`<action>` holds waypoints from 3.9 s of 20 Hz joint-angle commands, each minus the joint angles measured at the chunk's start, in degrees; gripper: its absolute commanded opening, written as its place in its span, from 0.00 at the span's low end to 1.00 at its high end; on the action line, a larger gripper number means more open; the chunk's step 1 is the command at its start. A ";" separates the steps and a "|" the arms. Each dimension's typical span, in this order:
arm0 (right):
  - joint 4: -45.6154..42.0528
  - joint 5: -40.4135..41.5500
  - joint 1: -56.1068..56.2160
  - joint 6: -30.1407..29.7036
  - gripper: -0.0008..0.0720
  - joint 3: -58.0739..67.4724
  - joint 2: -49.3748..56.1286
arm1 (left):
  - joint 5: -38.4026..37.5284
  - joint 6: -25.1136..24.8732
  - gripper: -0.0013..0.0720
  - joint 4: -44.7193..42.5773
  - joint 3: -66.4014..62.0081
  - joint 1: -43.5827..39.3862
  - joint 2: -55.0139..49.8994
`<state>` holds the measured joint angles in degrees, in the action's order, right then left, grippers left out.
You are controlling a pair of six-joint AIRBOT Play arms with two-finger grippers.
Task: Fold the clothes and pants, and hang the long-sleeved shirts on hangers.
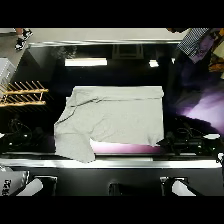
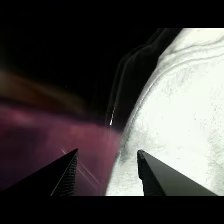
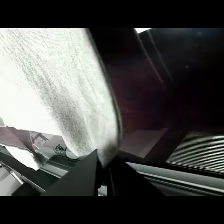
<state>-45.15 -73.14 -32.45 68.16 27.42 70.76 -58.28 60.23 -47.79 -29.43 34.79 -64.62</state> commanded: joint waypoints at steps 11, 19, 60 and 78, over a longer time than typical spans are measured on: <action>1.27 -0.09 -0.02 -0.11 0.06 0.00 -0.04 | 3.91 -1.73 0.37 4.46 0.37 -8.00 -5.29; 8.09 9.16 11.56 -4.66 0.05 11.67 -0.04 | 1.79 -1.31 0.04 11.67 -4.74 -11.54 -5.03; -27.47 0.59 22.01 27.50 0.05 75.54 24.55 | 2.01 21.99 0.04 -11.93 -58.29 -29.79 -21.38; -33.97 -6.73 22.01 26.53 0.05 75.41 35.82 | -5.18 18.56 0.04 -14.82 -58.40 -31.69 -36.89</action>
<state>-77.08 -71.83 -10.48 94.63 102.87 105.91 -56.05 80.03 -61.19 -87.85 2.92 -101.38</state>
